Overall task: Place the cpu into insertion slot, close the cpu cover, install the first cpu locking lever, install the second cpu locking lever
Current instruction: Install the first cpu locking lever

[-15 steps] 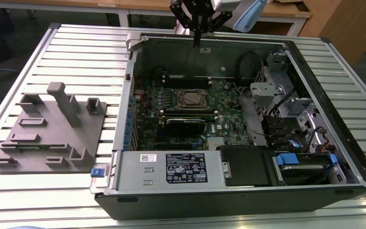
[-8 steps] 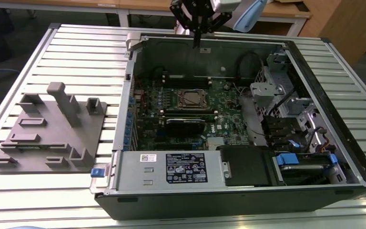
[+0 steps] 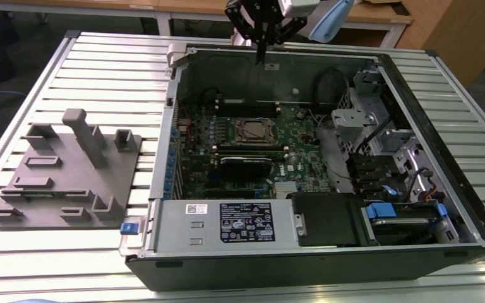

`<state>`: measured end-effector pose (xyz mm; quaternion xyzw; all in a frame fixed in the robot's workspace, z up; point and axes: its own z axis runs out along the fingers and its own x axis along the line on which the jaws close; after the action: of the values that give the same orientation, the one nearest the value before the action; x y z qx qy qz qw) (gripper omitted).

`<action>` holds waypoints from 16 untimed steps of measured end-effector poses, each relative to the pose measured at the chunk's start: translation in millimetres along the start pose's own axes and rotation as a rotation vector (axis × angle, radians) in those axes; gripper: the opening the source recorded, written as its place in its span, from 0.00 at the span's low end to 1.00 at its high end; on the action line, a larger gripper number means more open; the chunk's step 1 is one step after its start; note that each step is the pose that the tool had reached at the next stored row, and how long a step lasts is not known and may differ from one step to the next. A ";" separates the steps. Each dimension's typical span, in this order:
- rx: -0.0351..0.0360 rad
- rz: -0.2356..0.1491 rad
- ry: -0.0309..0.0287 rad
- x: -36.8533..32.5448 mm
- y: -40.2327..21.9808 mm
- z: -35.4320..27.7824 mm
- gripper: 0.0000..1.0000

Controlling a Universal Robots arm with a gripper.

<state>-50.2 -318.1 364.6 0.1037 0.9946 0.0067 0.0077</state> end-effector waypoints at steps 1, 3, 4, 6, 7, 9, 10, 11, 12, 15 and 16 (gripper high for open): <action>-0.0001 0.000 0.0000 0.0 0.0 0.2 0.10; -0.0002 0.000 0.0000 0.0 0.0 1.0 0.10; -0.0001 0.000 0.0000 0.0 0.0 1.2 0.10; 0.0001 0.000 0.0000 0.0 0.0 1.2 0.10; 0.0000 0.000 0.0000 0.0 0.0 1.2 0.10; 0.0000 0.000 0.0000 0.0 0.0 1.3 0.10; 0.0000 0.000 0.0000 0.0 0.0 1.3 0.10; -0.0002 0.000 -0.0001 0.0 0.0 1.7 0.10; -0.0004 0.000 -0.0003 0.0 0.0 2.1 0.10; -0.0001 0.000 -0.0004 0.0 0.0 2.4 0.10; 0.0000 0.000 -0.0004 0.0 -0.1 2.4 0.10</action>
<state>-50.2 -318.1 362.1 0.1036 0.9946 0.0067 0.0079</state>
